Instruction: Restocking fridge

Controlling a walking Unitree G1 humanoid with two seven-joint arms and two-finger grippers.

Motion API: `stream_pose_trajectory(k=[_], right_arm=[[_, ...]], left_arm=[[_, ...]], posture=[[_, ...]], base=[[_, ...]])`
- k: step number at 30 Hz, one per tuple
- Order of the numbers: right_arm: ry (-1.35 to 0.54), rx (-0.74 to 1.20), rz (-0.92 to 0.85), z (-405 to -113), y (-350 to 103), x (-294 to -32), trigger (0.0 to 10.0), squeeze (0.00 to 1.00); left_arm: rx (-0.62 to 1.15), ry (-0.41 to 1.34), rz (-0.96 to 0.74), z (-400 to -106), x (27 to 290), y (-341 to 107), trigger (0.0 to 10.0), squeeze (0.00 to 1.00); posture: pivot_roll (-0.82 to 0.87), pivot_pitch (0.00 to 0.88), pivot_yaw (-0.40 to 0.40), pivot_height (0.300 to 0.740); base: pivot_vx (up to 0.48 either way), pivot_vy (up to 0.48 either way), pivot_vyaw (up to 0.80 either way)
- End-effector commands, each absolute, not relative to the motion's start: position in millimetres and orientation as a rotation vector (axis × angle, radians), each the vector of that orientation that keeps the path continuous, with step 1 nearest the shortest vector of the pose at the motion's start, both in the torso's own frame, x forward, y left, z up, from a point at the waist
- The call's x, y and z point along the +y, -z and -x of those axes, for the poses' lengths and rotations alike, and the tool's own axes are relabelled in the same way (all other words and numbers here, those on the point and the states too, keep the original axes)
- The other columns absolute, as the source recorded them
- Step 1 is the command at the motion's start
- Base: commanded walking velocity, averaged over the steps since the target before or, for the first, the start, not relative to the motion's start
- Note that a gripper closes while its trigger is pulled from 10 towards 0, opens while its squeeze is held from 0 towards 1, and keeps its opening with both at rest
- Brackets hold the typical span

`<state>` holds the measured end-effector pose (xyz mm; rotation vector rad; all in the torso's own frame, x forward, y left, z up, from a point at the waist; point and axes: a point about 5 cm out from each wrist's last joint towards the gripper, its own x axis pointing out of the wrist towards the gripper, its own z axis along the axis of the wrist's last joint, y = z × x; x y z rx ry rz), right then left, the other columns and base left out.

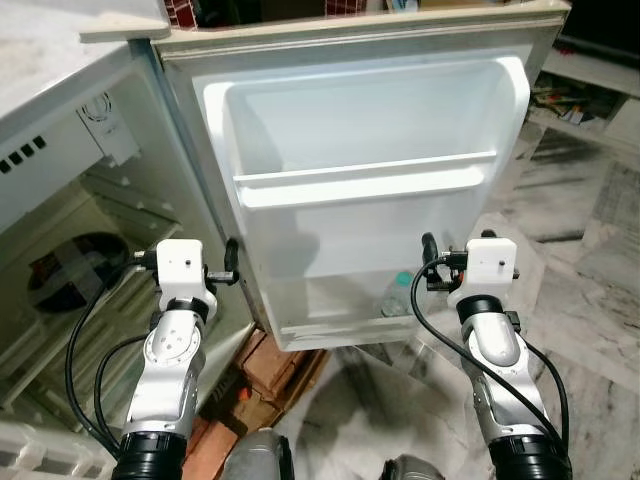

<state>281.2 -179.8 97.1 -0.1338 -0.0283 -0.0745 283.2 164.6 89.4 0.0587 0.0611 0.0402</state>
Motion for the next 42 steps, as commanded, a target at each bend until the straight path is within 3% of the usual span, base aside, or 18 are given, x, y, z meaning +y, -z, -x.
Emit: stream_pose_trajectory(k=[1, 15, 24, 29, 42], right_arm=[[0.090, -0.026, 0.143, -283, -97, -181, 10.0, 0.00], [0.063, 0.086, 0.059, -271, -75, -177, 10.0, 0.00], [0.005, -0.004, 0.202, -282, -89, -165, 10.0, 0.00], [-0.010, 0.000, 0.172, -282, -89, -165, 10.0, 0.00], [-0.149, -0.148, 0.282, -281, -108, -145, 10.0, 0.00]], left_arm=[[0.080, -0.048, -0.085, -282, 166, -85, 10.0, 0.00], [0.116, -0.056, -0.095, -275, 164, -73, 10.0, 0.00], [0.105, -0.051, -0.101, -281, 163, -75, 10.0, 0.00], [0.101, -0.048, -0.105, -281, 162, -76, 10.0, 0.00], [0.100, -0.032, -0.114, -281, 162, -74, 10.0, 0.00]], posture=[[0.02, 0.000, 0.033, 0.740], [0.02, 0.000, 0.025, 0.740], [0.01, 0.000, 0.041, 0.740], [0.01, 0.000, 0.040, 0.740], [0.01, 0.000, 0.035, 0.740]], base=[[0.000, 0.000, 0.00], [0.000, -0.338, 0.00], [0.000, -0.457, 0.00], [0.000, -0.447, 0.00], [0.000, -0.468, 0.77]])
